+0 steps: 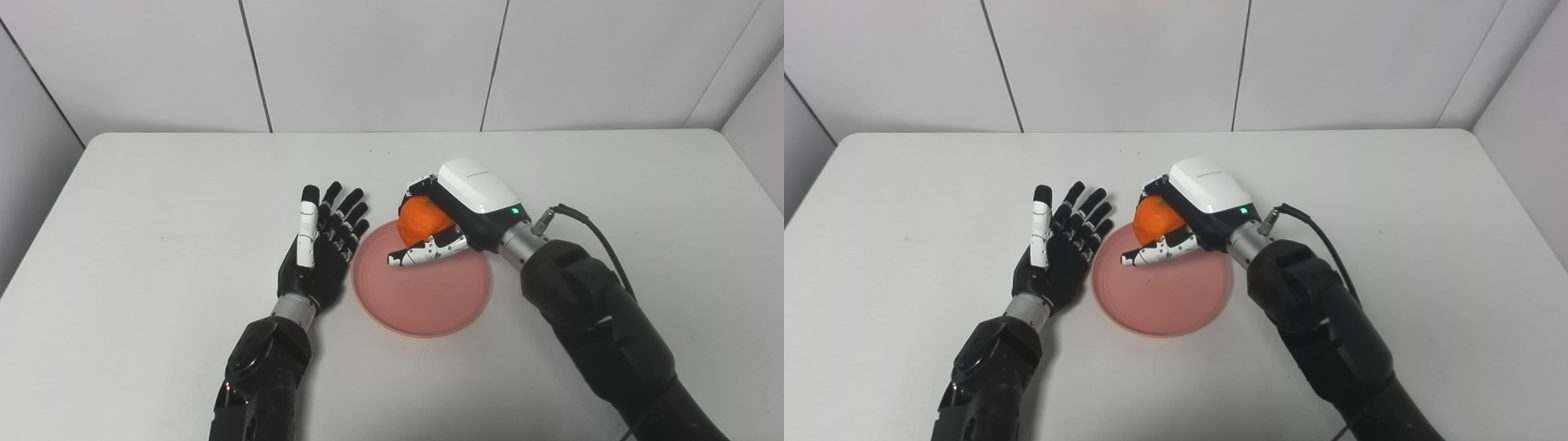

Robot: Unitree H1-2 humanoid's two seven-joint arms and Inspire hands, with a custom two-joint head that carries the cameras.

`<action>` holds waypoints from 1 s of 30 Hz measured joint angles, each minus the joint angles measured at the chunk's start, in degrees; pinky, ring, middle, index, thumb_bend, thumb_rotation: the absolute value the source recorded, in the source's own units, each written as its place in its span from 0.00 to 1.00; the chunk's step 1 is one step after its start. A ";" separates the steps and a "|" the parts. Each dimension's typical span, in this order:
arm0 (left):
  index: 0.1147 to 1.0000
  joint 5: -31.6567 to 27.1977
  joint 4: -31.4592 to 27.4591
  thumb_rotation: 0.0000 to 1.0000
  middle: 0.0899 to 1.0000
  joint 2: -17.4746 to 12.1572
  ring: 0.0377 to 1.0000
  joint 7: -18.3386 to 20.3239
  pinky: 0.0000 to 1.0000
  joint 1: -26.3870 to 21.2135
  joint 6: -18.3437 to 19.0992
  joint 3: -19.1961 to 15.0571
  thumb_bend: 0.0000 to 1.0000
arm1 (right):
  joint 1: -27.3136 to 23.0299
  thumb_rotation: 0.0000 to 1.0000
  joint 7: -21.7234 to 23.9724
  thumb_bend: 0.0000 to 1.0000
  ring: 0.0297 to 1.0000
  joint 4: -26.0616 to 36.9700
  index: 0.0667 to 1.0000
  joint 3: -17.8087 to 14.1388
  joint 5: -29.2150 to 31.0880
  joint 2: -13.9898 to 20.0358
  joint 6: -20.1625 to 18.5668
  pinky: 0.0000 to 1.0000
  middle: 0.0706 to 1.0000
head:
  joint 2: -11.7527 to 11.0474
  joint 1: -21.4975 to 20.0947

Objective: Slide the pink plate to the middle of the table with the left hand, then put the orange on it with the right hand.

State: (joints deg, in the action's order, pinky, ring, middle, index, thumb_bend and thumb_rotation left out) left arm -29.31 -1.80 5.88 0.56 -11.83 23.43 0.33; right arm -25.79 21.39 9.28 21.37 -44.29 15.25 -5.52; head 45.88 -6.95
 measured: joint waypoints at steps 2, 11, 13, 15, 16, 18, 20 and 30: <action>1.00 -0.62 -0.32 0.76 0.92 -0.41 0.96 -0.76 0.99 0.01 0.03 0.59 0.93 | 0.00 0.53 0.02 0.51 0.22 0.02 0.37 0.00 0.00 -0.03 0.00 0.18 0.27 | 0.00 0.09; 1.00 -2.18 -0.64 0.77 0.93 -1.57 0.96 -2.15 0.98 0.02 0.09 2.06 0.93 | 0.79 0.54 0.34 0.51 0.20 0.38 0.32 0.15 -0.02 -0.28 0.00 0.16 0.25 | -0.17 -0.35; 1.00 -2.36 -0.70 0.77 0.93 -1.73 0.96 -2.17 0.99 0.04 0.09 2.27 0.93 | 1.59 0.55 0.00 0.51 0.18 0.23 0.29 0.30 -0.05 -0.30 0.01 0.14 0.22 | -0.26 -0.26; 1.00 -2.78 -0.71 0.76 0.93 -1.79 0.96 -2.22 0.99 0.10 0.09 2.38 0.93 | 2.43 0.54 -0.83 0.51 0.18 -0.55 0.30 0.62 -0.06 -0.47 0.04 0.14 0.22 | -0.26 -0.26; 1.00 -2.89 -0.72 0.77 0.93 -1.79 0.96 -2.26 0.99 0.11 0.09 2.41 0.93 | 3.04 0.54 -1.59 0.51 0.18 -0.98 0.31 0.78 -0.07 -0.55 0.11 0.15 0.23 | -0.26 -0.17; 1.00 -2.89 -0.72 0.77 0.92 -1.81 0.95 -2.31 0.96 0.17 0.09 2.47 0.93 | 4.02 0.55 -2.73 0.51 0.19 -1.83 0.34 1.18 -0.08 -0.65 0.74 0.15 0.24 | -0.35 -0.35; 1.00 -2.87 -0.75 0.77 0.92 -1.86 0.95 -2.63 0.96 0.18 0.09 2.63 0.93 | 4.71 0.55 -3.95 0.51 0.19 -3.16 0.34 1.70 -0.23 -0.64 2.18 0.16 0.24 | -0.61 -0.53; 1.00 -2.88 -0.83 0.77 0.93 -1.71 0.96 -2.68 0.95 0.35 0.09 2.46 0.93 | 5.43 0.64 -7.27 0.59 0.20 -5.04 0.30 2.68 -1.08 -0.60 4.87 0.16 0.24 | -1.49 -1.05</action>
State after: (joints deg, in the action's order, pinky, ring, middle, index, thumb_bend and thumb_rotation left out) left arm -32.18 -2.63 4.17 -2.12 -11.48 23.53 2.79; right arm -20.36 14.13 4.24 24.05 -45.36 14.65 -0.65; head 44.38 -8.00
